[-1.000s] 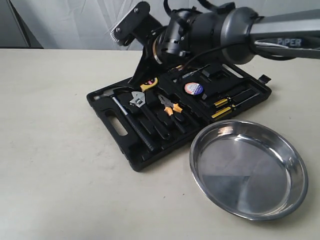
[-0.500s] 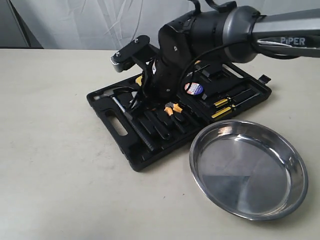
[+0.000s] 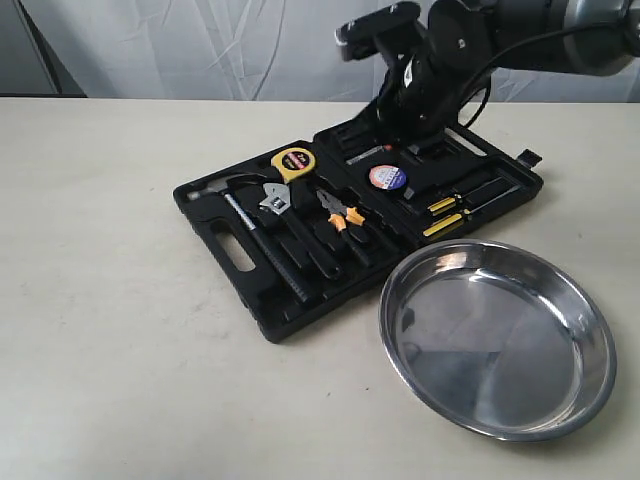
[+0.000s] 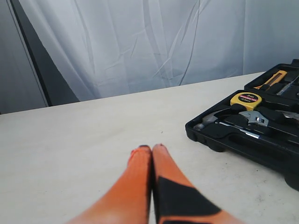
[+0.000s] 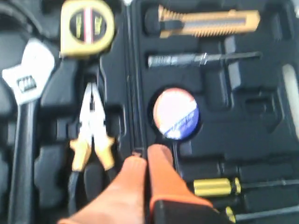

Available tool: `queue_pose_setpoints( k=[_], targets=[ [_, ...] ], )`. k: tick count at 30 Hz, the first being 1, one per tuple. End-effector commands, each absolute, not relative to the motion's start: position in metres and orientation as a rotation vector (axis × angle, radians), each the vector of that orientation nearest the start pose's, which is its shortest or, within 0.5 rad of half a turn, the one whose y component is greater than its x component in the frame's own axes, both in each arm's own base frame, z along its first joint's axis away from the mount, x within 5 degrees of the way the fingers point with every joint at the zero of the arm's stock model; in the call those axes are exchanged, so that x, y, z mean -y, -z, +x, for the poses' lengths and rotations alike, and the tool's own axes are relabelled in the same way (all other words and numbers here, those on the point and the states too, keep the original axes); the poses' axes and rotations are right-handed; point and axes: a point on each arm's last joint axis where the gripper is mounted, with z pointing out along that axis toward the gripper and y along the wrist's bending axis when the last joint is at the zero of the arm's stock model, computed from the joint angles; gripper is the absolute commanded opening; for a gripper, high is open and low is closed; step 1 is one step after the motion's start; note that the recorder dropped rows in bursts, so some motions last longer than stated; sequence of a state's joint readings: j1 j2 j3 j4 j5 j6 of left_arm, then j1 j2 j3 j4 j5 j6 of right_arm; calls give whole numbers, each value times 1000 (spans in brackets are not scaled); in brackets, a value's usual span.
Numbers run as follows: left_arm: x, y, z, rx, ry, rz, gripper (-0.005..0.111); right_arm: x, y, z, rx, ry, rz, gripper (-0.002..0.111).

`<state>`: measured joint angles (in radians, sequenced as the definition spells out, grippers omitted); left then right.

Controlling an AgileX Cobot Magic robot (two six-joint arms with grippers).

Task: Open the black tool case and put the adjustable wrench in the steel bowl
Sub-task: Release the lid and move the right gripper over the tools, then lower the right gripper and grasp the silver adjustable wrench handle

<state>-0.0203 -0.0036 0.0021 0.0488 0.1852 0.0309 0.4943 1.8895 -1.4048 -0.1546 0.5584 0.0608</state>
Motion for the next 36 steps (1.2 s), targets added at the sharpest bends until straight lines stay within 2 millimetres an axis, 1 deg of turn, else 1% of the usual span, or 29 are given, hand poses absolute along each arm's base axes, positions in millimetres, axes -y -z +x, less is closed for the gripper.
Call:
queue_pose_setpoints(
  k=[1,3,5,7,8,9,11,13,14,18,20,22,26,28,31,34,36],
  targets=[
    [0,-197,56,-1662,-49,75,0,-211,-240,381,-2190,-183,-705,0],
    [0,-197,56,-1662,-49,75,0,-225,-234,379,-2181,-203,-808,0],
    [0,-197,56,-1662,-49,75,0,-241,-224,374,-2197,-233,-995,-1],
    [0,-197,56,-1662,-49,75,0,-259,-209,362,-2243,-349,-1209,-1],
    [0,-197,56,-1662,-49,75,0,-264,-202,358,-2277,-401,-1287,-1],
    [0,-197,56,-1662,-49,75,0,-267,-197,357,-2323,-454,-1299,-1],
    [0,-197,56,-1662,-49,75,0,-269,-188,361,-2399,-499,-1239,-1],
    [0,-197,56,-1662,-49,75,0,-265,-182,372,-2483,-521,-1043,-1],
    [0,-197,56,-1662,-49,75,0,-265,-182,375,-2504,-541,-977,-1],
    [0,-197,56,-1662,-49,75,0,-266,-175,382,-2517,-563,-935,-1],
    [0,-197,56,-1662,-49,75,0,-267,-172,384,-2512,-558,-931,3],
    [0,-197,56,-1662,-49,75,0,-268,-168,387,-2502,-548,-921,15],
    [0,-197,56,-1662,-49,75,0,-268,-157,391,-2501,-518,-922,46],
    [0,-197,56,-1662,-49,75,0,-268,-151,392,-2507,-497,-937,53],
    [0,-197,56,-1662,-49,75,0,-266,-138,393,-2521,-449,-979,50],
    [0,-197,56,-1662,-49,75,0,-266,-127,395,-2526,-425,-990,47],
    [0,-197,56,-1662,-49,75,0,-265,-120,397,-2528,-412,-992,47]
  ],
)
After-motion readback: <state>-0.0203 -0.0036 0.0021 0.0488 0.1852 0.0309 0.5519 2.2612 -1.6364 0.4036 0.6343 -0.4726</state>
